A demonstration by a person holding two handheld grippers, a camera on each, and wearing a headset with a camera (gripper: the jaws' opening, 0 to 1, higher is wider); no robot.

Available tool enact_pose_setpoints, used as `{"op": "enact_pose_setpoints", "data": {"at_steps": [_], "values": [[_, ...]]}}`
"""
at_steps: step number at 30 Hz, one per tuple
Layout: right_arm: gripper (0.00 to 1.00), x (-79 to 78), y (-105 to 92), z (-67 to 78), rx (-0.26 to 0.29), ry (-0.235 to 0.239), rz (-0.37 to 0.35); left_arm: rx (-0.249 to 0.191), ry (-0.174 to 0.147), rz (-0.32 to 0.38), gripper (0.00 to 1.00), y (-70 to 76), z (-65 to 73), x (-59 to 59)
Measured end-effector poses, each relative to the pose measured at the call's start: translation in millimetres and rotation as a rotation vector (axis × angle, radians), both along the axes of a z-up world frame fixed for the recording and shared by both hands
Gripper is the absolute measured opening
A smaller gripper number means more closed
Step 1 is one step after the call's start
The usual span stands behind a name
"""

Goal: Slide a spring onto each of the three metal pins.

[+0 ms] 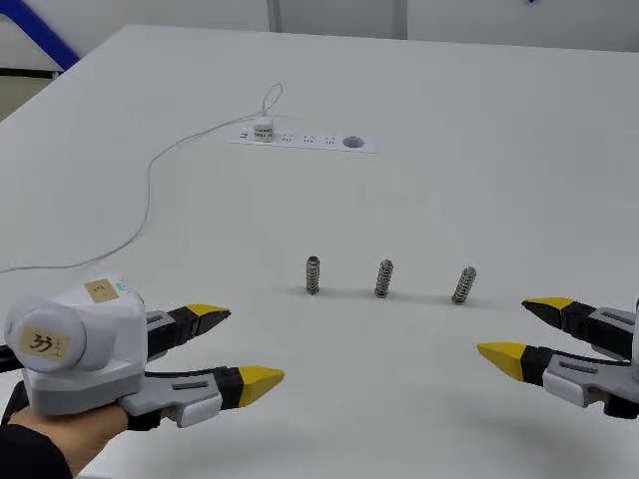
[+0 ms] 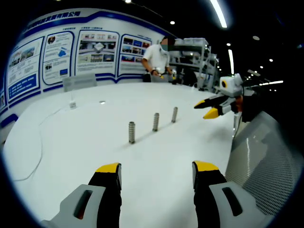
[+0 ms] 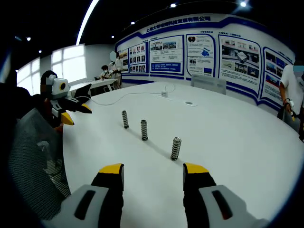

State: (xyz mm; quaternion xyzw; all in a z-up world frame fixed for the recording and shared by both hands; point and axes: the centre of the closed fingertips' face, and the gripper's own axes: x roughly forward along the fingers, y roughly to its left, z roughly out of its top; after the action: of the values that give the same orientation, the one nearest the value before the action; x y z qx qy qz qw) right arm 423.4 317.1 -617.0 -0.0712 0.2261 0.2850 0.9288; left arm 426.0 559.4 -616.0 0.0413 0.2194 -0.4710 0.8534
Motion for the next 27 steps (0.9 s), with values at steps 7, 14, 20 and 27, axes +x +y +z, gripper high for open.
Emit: {"op": "enact_pose_setpoints", "data": {"at_steps": [7,14,20,27], "values": [[0.51,0.6,-0.4,1.2,0.002,-0.003,-0.002,-0.001,0.000,0.001,0.61,-0.2,0.4,0.0],[0.51,-0.1,-0.1,0.6,0.002,0.000,-0.002,-0.003,0.001,0.002,0.61,-0.3,0.6,0.0],[0.51,-0.3,0.0,0.9,0.003,0.001,-0.004,-0.002,0.001,0.002,0.61,-0.4,0.6,0.0],[0.51,-0.3,-0.2,-0.5,0.002,0.004,-0.004,-0.002,0.002,0.002,0.61,-0.5,0.4,0.0]]}}
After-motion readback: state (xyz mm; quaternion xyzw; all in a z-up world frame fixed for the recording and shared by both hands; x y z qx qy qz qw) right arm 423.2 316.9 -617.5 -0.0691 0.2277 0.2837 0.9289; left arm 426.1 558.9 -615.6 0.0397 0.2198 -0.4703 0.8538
